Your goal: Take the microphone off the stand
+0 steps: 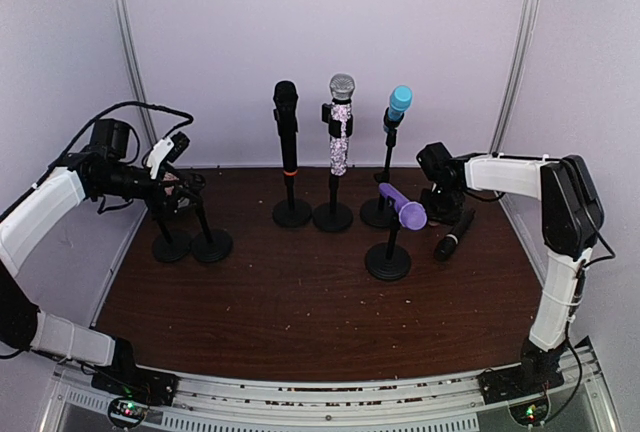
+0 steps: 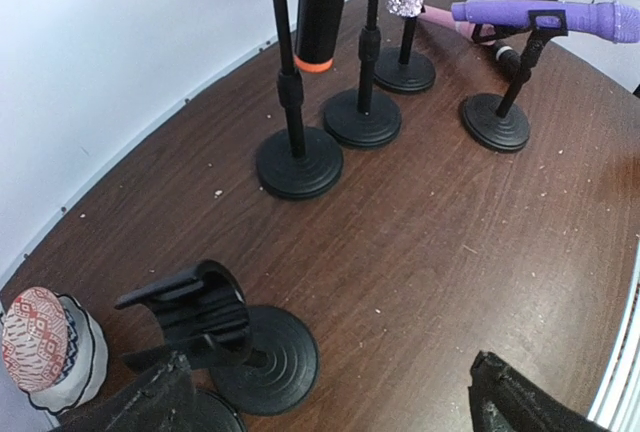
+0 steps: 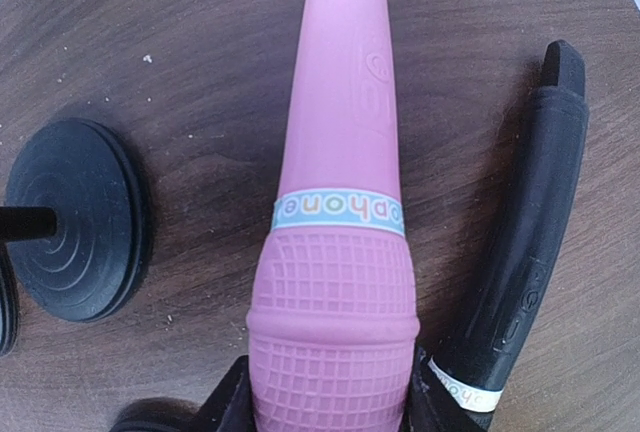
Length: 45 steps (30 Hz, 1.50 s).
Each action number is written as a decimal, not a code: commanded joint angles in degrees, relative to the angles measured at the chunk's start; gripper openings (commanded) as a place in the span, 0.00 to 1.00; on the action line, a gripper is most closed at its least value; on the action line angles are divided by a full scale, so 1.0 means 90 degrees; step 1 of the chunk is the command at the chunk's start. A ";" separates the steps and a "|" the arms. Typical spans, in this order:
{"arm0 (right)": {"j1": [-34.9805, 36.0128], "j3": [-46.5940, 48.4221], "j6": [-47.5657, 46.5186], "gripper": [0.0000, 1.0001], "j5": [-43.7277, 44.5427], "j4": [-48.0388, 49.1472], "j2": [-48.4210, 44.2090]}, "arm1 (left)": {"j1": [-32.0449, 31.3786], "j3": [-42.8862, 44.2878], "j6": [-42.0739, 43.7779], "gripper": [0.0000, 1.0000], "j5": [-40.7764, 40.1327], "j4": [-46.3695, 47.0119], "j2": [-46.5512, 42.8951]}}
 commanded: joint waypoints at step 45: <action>0.3266 -0.0508 -0.0176 0.98 0.0390 -0.1232 -0.4435 | -0.1297 0.1002 -0.0050 0.98 0.0200 -0.0562 0.0509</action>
